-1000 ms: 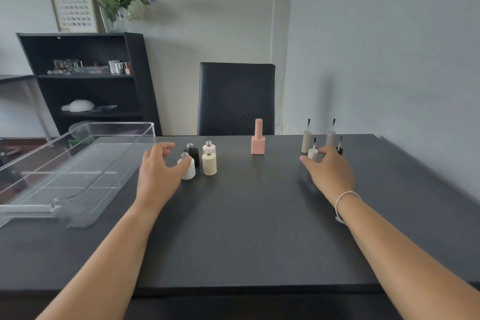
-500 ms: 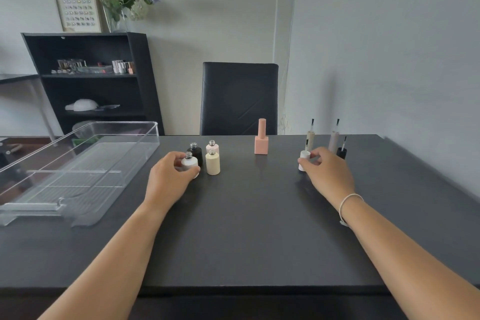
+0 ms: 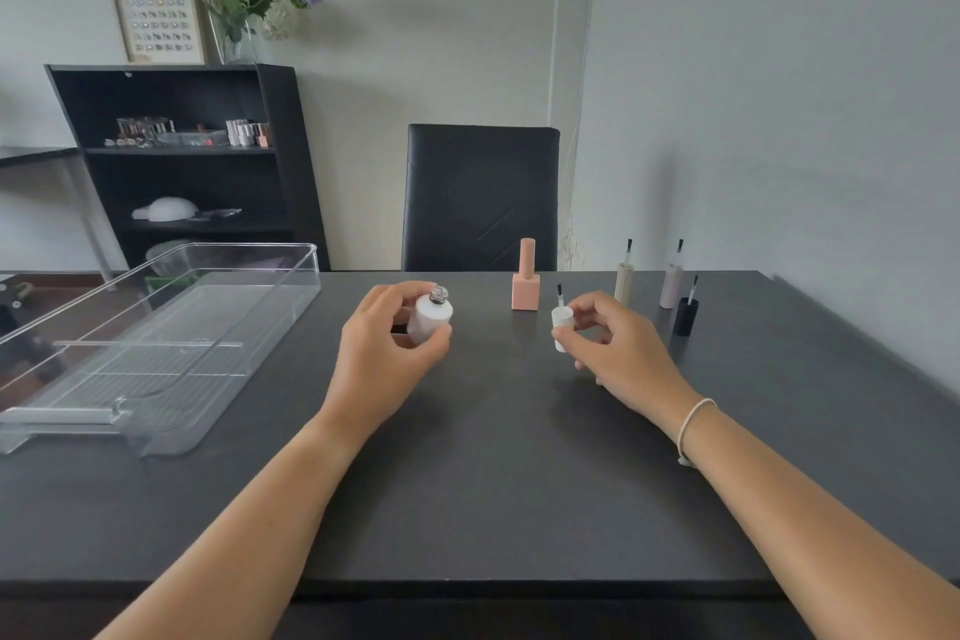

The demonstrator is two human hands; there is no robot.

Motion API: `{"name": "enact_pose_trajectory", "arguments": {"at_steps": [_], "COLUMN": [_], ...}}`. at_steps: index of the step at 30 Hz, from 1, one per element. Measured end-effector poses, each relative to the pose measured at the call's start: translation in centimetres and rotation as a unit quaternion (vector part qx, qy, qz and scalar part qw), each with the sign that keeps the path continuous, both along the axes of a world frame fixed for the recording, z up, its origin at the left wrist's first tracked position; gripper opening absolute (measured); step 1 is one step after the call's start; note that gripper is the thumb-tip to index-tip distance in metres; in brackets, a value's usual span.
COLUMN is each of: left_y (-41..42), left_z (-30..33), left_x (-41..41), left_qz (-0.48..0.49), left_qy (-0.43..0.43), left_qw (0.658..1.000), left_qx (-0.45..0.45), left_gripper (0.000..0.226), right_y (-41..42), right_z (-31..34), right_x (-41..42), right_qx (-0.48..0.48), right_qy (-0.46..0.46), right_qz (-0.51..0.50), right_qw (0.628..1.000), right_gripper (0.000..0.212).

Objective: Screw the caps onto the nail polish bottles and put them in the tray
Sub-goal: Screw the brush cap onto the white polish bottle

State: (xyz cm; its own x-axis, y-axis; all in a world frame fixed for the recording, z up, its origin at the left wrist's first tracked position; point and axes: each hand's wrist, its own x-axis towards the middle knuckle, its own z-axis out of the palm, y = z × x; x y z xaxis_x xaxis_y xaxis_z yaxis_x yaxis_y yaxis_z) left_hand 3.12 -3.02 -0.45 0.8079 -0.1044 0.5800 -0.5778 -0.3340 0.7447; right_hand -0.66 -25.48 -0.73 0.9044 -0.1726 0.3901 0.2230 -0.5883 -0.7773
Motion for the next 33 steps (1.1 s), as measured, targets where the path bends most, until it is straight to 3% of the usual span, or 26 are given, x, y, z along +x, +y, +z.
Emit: {"name": "enact_pose_trajectory", "arguments": {"at_steps": [11, 33], "left_y": [-0.8, -1.0], "left_z": [-0.3, -0.9], "left_x": [-0.5, -0.2], "left_qz": [-0.073, -0.108], "left_qy": [-0.009, -0.032], "left_qw": [0.995, 0.987], "left_qx": [0.066, 0.111], "left_gripper": [0.032, 0.035], "right_y": [1.1, 1.0], "right_z": [0.6, 0.3], "right_x": [-0.8, -0.4], "right_qx": [-0.021, -0.074], "right_qy": [-0.056, -0.106], "right_qz": [0.086, 0.093], "right_qw": [0.994, 0.987], "right_gripper": [0.020, 0.022]}}
